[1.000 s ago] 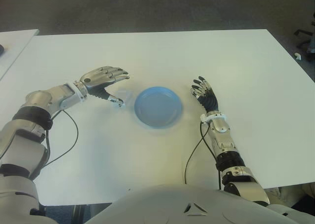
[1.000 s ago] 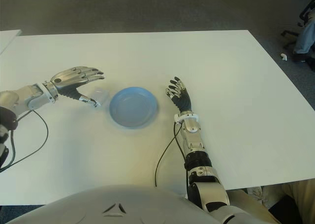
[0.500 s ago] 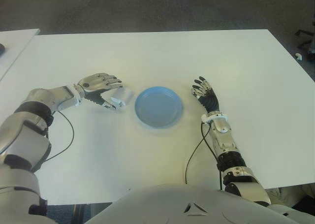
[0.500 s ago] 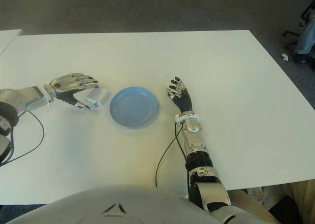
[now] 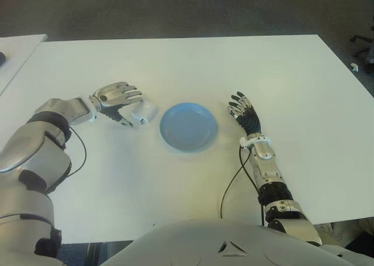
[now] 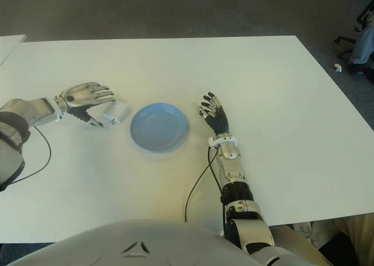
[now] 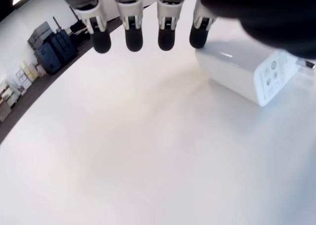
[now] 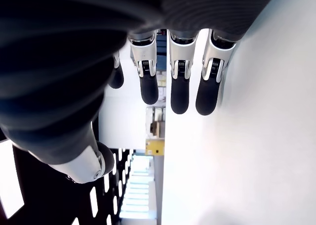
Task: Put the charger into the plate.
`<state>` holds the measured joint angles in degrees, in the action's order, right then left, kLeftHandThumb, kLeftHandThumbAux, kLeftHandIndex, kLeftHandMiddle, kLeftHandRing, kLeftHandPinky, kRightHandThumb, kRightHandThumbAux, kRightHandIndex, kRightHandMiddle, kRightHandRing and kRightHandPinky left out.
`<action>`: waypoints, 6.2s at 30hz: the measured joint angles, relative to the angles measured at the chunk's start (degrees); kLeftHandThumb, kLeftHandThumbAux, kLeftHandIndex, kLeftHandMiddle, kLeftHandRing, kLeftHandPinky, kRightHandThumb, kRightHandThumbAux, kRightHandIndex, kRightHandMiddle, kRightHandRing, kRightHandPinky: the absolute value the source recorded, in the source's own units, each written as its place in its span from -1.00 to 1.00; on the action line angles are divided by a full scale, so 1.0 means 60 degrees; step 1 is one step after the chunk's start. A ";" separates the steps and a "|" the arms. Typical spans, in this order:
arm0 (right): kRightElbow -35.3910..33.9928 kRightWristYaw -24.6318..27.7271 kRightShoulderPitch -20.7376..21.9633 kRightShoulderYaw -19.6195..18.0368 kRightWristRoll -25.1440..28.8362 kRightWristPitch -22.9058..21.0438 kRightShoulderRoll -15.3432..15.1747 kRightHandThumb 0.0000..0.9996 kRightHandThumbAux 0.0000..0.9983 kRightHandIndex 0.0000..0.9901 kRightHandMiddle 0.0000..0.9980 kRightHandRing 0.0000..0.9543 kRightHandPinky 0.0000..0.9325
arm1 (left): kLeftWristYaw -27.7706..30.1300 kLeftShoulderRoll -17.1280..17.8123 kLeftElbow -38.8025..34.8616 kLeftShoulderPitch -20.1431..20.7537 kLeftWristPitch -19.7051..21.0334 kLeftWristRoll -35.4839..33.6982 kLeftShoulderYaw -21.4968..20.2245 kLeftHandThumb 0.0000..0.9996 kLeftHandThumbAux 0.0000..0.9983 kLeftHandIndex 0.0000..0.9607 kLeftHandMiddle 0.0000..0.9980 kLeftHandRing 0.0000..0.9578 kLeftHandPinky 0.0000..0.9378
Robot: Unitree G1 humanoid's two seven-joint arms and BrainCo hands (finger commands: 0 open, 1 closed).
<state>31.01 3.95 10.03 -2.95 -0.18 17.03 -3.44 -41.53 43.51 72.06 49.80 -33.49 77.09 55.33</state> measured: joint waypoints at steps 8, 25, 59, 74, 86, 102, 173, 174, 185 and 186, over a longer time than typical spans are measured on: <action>0.0019 0.0103 -0.0044 -0.0012 0.0022 0.0121 -0.0002 -1.00 0.44 -0.95 -0.68 -0.60 -0.55 | -0.0089 -0.0384 0.0540 0.0263 0.0786 0.0174 0.0648 -0.01 -0.68 -1.00 -1.00 -1.00 -1.00; 0.0139 0.0233 -0.0075 0.0000 0.0034 0.0376 -0.0013 -1.00 0.33 -0.93 -0.67 -0.61 -0.57 | -0.0224 -0.0663 0.0853 0.0312 0.1122 -0.0125 0.0853 0.02 -0.64 -1.00 -1.00 -1.00 -1.00; 0.0188 0.0393 -0.0073 0.0022 0.0061 0.0391 -0.0057 -0.99 0.30 -0.94 -0.68 -0.62 -0.58 | -0.0786 -0.0746 0.0567 0.0320 0.0590 -0.0696 0.0785 0.04 -0.60 -1.00 -1.00 -1.00 -0.91; 0.0480 0.0347 0.0056 0.0022 0.0047 0.0545 -0.0088 -1.00 0.30 -0.95 -0.67 -0.61 -0.58 | -0.1390 -0.0582 0.0317 0.0566 0.0375 -0.0856 0.0589 0.01 -0.62 -1.00 -1.00 -1.00 -0.93; 0.0709 0.0244 0.0186 0.0024 0.0023 0.0667 -0.0098 -1.00 0.32 -0.96 -0.66 -0.60 -0.56 | -0.1493 -0.0536 0.0207 0.0681 0.0346 -0.0859 0.0564 -0.02 -0.58 -1.00 -1.00 -1.00 -0.94; 0.0822 0.0200 0.0231 0.0029 0.0023 0.0784 -0.0103 -1.00 0.28 -0.94 -0.66 -0.60 -0.57 | -0.1479 -0.0598 0.0244 0.0442 0.0300 -0.1243 0.0293 -0.02 -0.59 -1.00 -1.00 -1.00 -0.93; 0.0776 0.0002 0.0250 0.0066 -0.0016 0.0783 -0.0135 -0.98 0.41 -0.93 -0.65 -0.56 -0.51 | 0.3291 -0.1530 -0.7894 -0.5795 0.5844 -0.5520 -0.5902 -0.49 -0.67 -1.00 -0.91 -0.99 -0.87; 0.0775 -0.0007 0.0250 0.0068 -0.0016 0.0783 -0.0135 -0.97 0.41 -0.93 -0.65 -0.56 -0.51 | 0.3327 -0.1529 -0.8093 -0.5890 0.5977 -0.5485 -0.5943 -0.49 -0.67 -1.00 -0.90 -0.99 -0.87; 0.0792 -0.0053 0.0262 0.0098 -0.0024 0.0783 -0.0132 -0.96 0.43 -0.94 -0.65 -0.56 -0.51 | 0.3954 -0.1587 -0.9893 -0.6747 0.7158 -0.4935 -0.6132 -0.48 -0.67 -0.98 -0.87 -0.96 -0.86; 0.0793 -0.0053 0.0262 0.0103 -0.0024 0.0783 -0.0132 -0.95 0.43 -0.94 -0.65 -0.57 -0.51 | 0.3980 -0.1598 -0.9943 -0.6782 0.7219 -0.4917 -0.6136 -0.48 -0.67 -0.98 -0.87 -0.96 -0.86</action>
<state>35.77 3.63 11.60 -2.33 -0.33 21.73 -4.23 -17.65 33.93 12.40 9.10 9.83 47.59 18.51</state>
